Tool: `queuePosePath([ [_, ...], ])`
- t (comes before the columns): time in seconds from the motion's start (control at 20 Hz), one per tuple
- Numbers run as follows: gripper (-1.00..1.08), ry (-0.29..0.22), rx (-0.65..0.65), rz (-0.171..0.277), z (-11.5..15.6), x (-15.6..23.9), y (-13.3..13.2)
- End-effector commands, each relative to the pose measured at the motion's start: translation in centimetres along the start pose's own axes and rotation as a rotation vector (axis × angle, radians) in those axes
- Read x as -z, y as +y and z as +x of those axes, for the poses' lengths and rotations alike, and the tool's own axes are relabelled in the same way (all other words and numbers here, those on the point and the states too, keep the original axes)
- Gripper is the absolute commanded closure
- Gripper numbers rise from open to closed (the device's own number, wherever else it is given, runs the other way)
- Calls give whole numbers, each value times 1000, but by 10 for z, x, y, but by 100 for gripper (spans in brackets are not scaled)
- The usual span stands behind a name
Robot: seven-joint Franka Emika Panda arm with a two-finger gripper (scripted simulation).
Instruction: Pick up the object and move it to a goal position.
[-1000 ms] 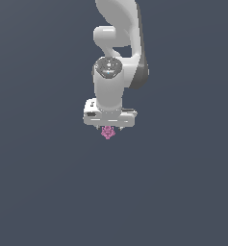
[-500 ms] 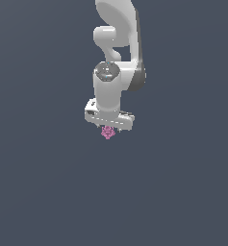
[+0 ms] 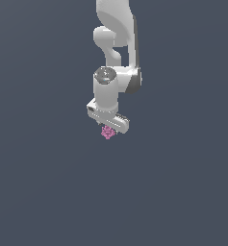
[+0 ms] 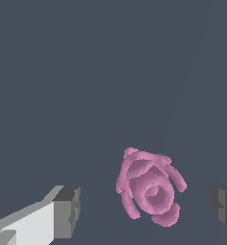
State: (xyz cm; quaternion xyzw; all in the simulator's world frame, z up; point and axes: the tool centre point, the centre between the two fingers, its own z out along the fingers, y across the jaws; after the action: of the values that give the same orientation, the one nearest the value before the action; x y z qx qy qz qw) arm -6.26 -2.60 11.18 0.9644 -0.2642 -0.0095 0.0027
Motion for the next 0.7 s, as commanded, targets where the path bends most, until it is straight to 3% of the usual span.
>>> queuePosePath([
  [0.0, -92, 4, -69, 4, -4, -6, 5],
  [0.65, -92, 15, -248, 12, -17, -22, 18],
])
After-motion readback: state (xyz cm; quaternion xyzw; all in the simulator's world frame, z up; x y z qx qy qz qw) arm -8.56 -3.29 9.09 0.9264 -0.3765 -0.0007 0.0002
